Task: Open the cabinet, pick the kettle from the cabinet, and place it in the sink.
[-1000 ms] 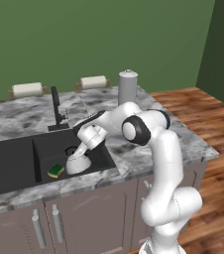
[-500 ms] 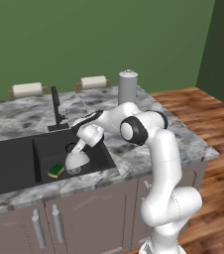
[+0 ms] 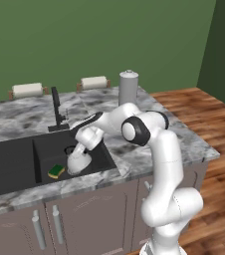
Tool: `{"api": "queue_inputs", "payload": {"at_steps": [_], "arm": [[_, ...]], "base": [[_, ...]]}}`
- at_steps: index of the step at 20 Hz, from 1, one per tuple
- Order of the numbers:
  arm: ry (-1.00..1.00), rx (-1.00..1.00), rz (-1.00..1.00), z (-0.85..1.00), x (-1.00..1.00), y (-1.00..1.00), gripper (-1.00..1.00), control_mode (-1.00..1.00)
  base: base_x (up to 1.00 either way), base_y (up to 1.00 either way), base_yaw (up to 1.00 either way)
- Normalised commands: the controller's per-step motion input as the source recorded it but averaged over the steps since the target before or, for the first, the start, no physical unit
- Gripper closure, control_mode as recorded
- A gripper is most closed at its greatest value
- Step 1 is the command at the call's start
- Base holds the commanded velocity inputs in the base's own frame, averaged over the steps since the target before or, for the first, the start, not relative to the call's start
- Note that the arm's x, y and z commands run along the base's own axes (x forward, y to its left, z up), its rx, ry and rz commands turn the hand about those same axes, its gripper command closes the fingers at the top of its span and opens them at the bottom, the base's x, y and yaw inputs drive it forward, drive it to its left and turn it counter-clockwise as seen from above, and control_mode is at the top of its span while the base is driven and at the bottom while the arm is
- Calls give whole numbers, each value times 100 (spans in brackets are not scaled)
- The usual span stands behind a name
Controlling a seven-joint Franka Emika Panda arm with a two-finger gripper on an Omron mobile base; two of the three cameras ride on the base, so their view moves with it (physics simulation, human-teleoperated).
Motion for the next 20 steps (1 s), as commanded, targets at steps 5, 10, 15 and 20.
{"api": "queue_inputs", "payload": {"at_steps": [5, 10, 15, 20], "arm": [[-11, -1, 0, -32, -34, 0, 100, -100], [-5, -1, 0, -31, -27, -2, 100, -100], [-1, 0, 0, -29, -20, -8, 100, -100], [0, -2, -1, -24, -18, -18, -100, -100]], "base": [[0, 0, 0], [0, 0, 0], [0, 0, 0], [0, 0, 0]]}}
